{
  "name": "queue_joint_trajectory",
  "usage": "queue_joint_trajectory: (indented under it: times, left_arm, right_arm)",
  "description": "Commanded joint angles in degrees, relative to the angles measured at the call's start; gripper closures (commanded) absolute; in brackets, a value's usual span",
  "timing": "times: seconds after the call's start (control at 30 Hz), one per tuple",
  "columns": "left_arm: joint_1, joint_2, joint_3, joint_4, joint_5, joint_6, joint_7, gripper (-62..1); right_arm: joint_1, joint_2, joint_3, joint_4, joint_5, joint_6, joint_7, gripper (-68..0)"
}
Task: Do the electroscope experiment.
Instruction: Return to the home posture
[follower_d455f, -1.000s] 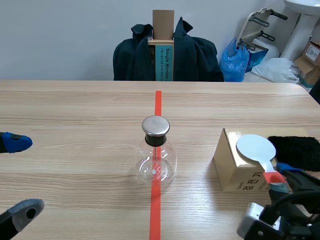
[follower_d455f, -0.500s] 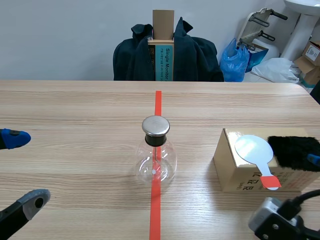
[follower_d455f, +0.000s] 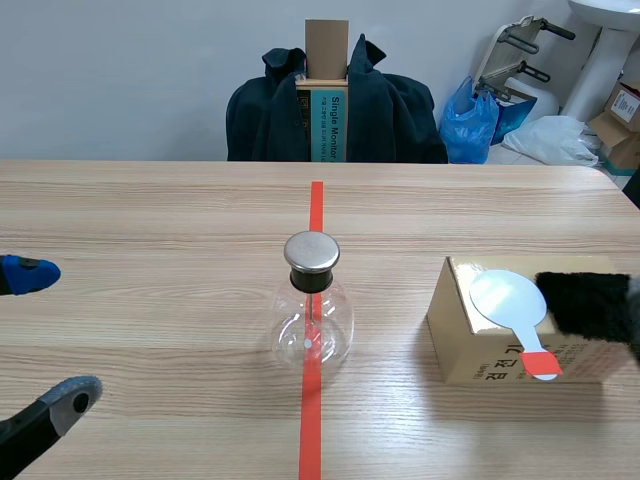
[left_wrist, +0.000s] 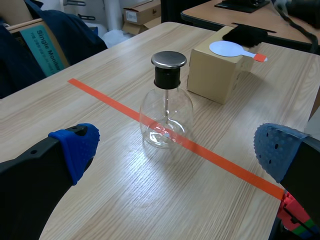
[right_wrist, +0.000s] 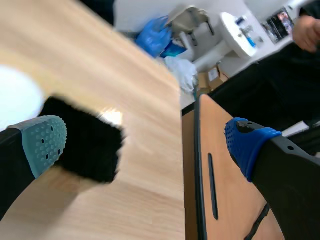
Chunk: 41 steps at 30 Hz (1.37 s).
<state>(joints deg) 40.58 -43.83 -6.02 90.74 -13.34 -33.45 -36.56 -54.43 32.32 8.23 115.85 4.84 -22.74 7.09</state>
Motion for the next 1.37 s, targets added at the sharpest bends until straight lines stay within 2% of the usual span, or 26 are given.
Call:
queue_joint_trajectory:
  times: [0.0,0.07,0.27,0.33,0.47,0.57,0.63,0.9,1.33]
  left_arm:
    - [-0.44,0.15,0.11,0.42,-0.61,-0.13,-0.96,-62.3]
    - [-0.44,0.15,0.11,0.42,-0.61,-0.13,-0.98,-62.3]
    - [-0.46,0.15,0.11,0.42,-0.7,-0.13,-1.18,-62.3]
    - [-0.46,0.17,0.11,0.42,-0.83,-0.13,-1.16,-62.3]
    - [-0.46,0.15,0.11,0.42,-0.81,-0.13,-1.14,-62.3]
    - [-0.46,0.15,0.11,0.42,-0.81,-0.13,-1.14,-62.3]
    - [-0.44,0.15,0.11,0.42,-0.81,-0.13,-1.11,-62.3]
    - [-0.44,0.15,0.11,0.42,-0.57,-0.13,-0.94,-62.3]
    - [-0.44,0.13,0.11,0.42,-0.59,-0.13,-0.96,-62.3]
  right_arm:
    - [0.81,-0.26,1.92,0.37,4.15,1.29,0.76,-67.9]
    - [1.49,-0.26,4.92,1.84,8.85,4.46,1.01,-67.9]
    - [5.97,-0.24,9.79,3.37,16.46,19.39,1.38,-67.9]
    - [7.96,-0.22,9.81,3.37,17.27,24.98,1.2,-67.9]
    - [11.52,-0.24,9.77,3.37,17.31,38.18,-0.39,-67.9]
    - [13.66,-0.26,9.42,3.37,17.99,45.46,-1.53,-67.9]
    - [14.73,-0.26,8.22,3.37,17.84,46.88,-1.64,-67.9]
    - [15.89,-0.31,1.22,3.34,12.9,46.82,-1.64,-67.9]
    - [15.89,-0.59,0.63,3.34,12.24,46.8,-1.64,-67.9]
